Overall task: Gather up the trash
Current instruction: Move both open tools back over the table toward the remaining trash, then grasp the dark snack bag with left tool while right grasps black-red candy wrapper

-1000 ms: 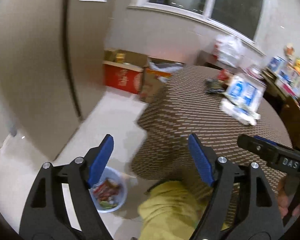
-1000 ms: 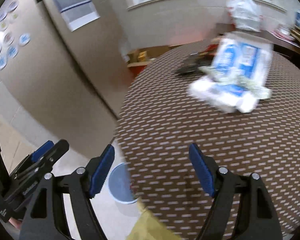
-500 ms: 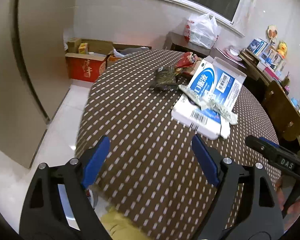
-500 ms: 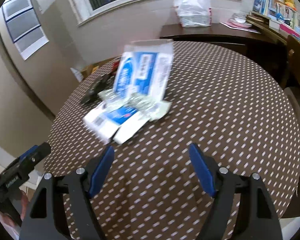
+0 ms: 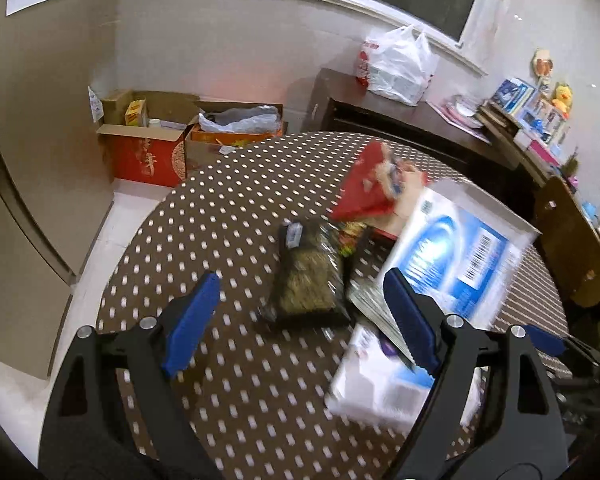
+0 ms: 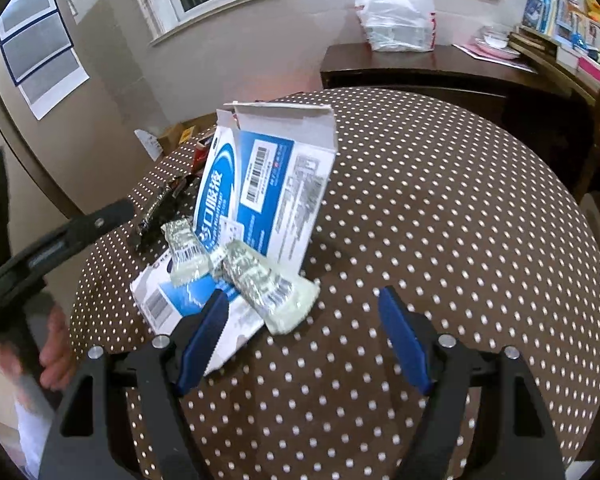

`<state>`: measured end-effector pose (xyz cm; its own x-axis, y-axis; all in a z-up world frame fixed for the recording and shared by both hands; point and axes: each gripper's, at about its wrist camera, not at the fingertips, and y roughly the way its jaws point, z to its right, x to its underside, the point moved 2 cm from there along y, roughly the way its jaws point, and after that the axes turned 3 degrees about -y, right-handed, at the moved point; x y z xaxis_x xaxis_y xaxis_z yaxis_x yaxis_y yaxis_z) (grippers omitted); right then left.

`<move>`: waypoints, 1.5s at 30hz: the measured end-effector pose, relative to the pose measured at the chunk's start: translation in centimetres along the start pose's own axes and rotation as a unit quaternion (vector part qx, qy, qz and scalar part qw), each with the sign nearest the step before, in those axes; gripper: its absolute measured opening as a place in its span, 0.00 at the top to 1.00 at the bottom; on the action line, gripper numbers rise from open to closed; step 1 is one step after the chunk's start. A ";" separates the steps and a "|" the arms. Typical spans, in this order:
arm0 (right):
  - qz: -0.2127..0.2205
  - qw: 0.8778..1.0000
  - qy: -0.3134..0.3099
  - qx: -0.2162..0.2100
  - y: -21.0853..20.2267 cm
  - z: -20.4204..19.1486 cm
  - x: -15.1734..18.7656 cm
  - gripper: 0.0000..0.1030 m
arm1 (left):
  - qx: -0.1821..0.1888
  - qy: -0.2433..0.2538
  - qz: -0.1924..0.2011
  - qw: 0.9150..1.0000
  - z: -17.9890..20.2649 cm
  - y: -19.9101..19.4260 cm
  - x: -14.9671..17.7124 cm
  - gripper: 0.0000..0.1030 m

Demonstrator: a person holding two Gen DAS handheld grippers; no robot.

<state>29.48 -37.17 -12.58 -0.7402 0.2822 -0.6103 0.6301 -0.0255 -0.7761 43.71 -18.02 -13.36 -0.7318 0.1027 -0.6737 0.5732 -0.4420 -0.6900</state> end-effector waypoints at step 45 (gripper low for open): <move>-0.047 0.987 -0.149 0.021 11.4 -14.3 -6.7 0.41 | -0.059 -0.025 0.038 0.997 -9.5 -3.5 0.6 0.73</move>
<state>44.95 -25.61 -15.06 -0.8351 -0.0101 -0.5500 0.5497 -0.0540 -0.8336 44.75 -7.95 -13.86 -0.7008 0.0273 -0.7128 0.6644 -0.3387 -0.6662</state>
